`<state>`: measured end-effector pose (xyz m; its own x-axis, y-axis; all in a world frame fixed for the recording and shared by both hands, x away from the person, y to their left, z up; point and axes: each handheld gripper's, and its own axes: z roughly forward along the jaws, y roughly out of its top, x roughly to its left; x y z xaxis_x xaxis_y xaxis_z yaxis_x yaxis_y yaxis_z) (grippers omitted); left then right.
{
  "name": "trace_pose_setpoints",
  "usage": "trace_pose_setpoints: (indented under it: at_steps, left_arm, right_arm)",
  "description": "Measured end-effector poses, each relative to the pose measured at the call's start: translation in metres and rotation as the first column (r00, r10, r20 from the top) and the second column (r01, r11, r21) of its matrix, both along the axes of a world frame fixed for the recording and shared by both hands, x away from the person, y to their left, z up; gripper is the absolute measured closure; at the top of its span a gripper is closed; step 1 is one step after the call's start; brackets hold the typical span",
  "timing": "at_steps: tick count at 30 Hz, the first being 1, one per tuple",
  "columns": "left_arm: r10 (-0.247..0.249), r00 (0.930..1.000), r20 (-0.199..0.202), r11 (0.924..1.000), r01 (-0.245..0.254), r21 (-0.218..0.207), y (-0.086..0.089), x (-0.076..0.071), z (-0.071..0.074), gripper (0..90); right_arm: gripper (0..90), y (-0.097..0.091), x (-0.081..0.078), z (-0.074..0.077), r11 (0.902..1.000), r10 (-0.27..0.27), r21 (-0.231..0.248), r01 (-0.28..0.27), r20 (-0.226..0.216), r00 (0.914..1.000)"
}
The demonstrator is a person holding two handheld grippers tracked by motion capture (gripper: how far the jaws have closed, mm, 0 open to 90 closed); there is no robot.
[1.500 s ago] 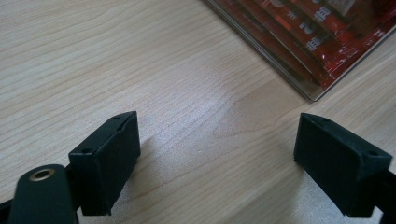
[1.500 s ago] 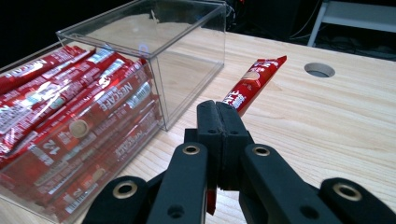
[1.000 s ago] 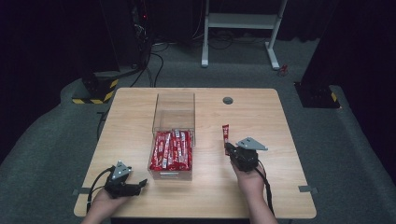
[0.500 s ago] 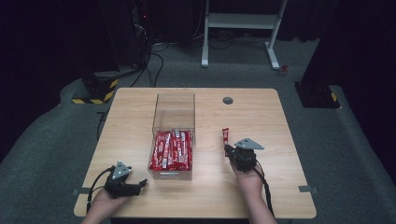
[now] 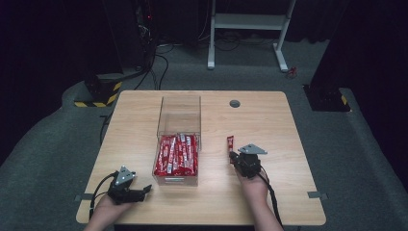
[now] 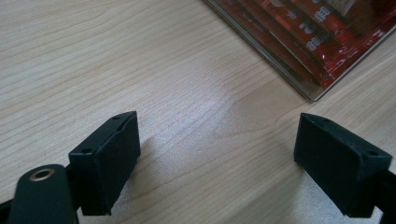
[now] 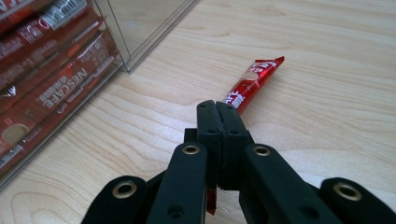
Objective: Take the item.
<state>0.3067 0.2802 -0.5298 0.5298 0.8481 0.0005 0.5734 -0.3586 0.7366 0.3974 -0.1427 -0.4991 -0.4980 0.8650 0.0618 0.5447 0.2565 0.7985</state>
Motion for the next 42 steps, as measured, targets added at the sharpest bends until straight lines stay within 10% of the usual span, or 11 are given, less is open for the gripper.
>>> trace_pose_setpoints:
  at_steps: [19,42]
  left_arm:
    - [0.000,1.0000,0.000,1.0000,0.000,0.000,0.000,0.000,0.000,15.0]
    - [0.000,1.0000,0.000,1.0000,0.000,0.000,0.000,0.000,0.000,15.0]
  right_arm:
    - [82.3,0.011,0.002,-0.016,0.9989,0.008,-0.047,-0.010,-0.051,0.9987]
    - [46.3,0.009,-0.007,0.011,0.9999,0.007,0.007,-0.008,0.064,0.9979]
